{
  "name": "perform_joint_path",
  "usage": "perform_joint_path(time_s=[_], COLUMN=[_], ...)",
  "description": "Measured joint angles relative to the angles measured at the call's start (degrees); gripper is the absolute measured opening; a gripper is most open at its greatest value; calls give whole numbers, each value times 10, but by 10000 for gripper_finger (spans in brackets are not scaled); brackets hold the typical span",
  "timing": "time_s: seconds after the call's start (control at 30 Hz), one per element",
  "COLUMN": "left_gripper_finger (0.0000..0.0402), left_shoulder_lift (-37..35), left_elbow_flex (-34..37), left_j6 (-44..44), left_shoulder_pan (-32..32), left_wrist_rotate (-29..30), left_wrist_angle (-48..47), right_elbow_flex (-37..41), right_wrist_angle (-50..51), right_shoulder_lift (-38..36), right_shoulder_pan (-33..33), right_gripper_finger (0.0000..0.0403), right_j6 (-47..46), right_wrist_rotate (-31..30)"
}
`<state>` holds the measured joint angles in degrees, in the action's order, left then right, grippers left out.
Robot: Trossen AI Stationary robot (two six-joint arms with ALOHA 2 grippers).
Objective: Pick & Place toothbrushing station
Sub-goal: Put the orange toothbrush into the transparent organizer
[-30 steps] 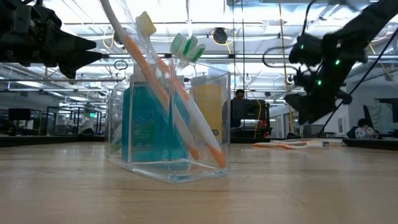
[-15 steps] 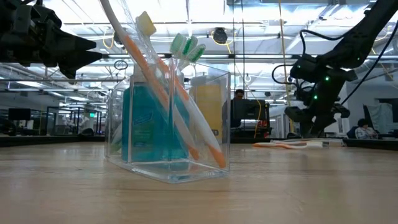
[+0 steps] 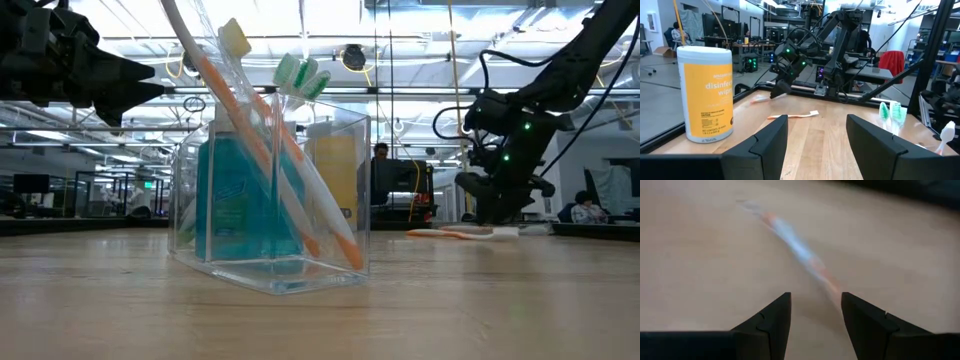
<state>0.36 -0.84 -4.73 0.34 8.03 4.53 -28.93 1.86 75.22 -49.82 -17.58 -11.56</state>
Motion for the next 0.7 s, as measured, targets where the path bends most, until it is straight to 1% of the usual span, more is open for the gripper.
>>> perform_joint_path(time_s=[0.1,0.13,0.17,0.23,0.3,0.4,0.47,0.53,0.6,0.7], left_gripper_finger=[209,209,209,209,209,209,209,209,209,209], left_shoulder_lift=[0,0,0,0,0,0,0,0,0,0], left_elbow_flex=[0,0,0,0,0,0,0,0,0,0], left_j6=[0,0,0,0,0,0,0,0,0,0], left_shoulder_pan=[0,0,0,0,0,0,0,0,0,0], left_wrist_rotate=[0,0,0,0,0,0,0,0,0,0], left_wrist_angle=[0,0,0,0,0,0,0,0,0,0], right_elbow_flex=[0,0,0,0,0,0,0,-1,-1,-1], right_wrist_angle=[-13,-18,-26,-42,-65,-100,-119,-129,-129,-130], right_shoulder_lift=[0,0,0,0,0,0,0,2,10,40], right_shoulder_pan=[-1,3,8,17,22,25,22,19,18,24], right_gripper_finger=[169,169,169,169,169,169,169,169,169,169], right_j6=[-11,-11,-8,-8,-12,-16,-11,-7,-7,-8], right_wrist_rotate=[119,149,160,150,114,43,17,15,35,43])
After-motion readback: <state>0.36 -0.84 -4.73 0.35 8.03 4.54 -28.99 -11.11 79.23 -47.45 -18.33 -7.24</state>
